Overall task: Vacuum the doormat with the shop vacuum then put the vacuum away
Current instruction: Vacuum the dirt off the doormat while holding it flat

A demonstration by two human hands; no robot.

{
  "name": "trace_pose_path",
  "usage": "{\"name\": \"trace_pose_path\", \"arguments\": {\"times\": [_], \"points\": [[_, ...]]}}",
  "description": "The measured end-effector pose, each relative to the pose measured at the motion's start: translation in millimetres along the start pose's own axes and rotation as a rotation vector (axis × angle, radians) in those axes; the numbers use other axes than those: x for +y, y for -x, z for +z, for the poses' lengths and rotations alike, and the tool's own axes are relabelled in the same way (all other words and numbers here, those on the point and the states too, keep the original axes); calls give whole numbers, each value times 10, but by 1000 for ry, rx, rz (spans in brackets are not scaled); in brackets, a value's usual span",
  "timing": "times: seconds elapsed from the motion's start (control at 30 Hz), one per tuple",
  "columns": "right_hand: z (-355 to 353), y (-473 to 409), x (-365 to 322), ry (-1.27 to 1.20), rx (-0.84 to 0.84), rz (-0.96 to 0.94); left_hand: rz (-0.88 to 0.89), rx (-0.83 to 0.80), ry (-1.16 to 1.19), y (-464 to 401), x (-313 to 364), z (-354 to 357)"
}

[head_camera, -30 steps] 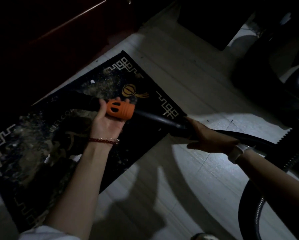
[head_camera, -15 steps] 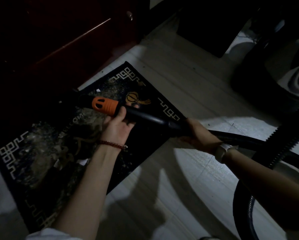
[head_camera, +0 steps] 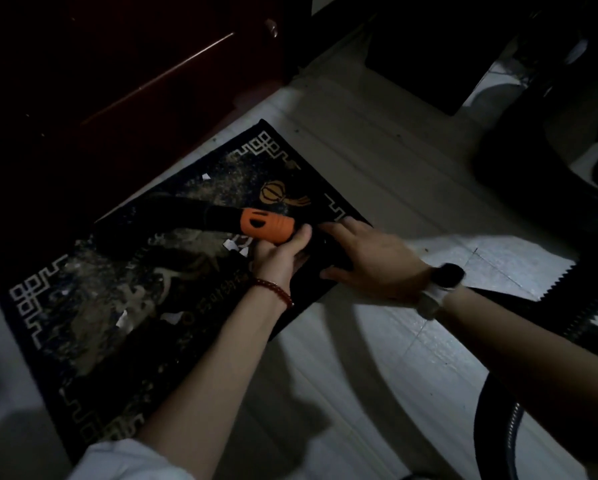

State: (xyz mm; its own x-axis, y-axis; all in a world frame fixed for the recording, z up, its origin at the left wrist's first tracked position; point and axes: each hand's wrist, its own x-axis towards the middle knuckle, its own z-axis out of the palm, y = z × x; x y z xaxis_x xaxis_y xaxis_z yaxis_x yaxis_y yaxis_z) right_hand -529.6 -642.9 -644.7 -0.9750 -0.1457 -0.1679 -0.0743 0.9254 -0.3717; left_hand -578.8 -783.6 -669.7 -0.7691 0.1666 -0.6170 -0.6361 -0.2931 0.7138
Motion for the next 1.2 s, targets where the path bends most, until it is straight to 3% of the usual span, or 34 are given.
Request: {"name": "trace_pose_path", "arguments": {"times": [0.13,0.27,0.43,0.6,0.7,0.8,0.9,1.03,1.2], "points": [[34,-204,14,88,-58,44,22,-80,11,-5,97,-50],[135,-125,87,-139,-35,140,-73,-133,205,-121,228,-290],[124,-296,7,-288,-130,86,-95,-160,98,-149,191,-316],[112,-408,51,-154,-34,118,-41,-106,-223,-180,171,-306],[146,-344,255,-230,-31,202,90,96,-589,-339,66,-527],[243,-301,452,-205,-124,308,184,302,-1090,-501,-110,-844],[393,-280,481,-11,-105,291,18,187,-1623,-558,-299,-1122],[449,-539,221,231,86,147,-106,93,-1715,-627,-326,-1142],[501,-906,15,442,-56,49,-128,123,-1755,-623,-329,-1105]]}}
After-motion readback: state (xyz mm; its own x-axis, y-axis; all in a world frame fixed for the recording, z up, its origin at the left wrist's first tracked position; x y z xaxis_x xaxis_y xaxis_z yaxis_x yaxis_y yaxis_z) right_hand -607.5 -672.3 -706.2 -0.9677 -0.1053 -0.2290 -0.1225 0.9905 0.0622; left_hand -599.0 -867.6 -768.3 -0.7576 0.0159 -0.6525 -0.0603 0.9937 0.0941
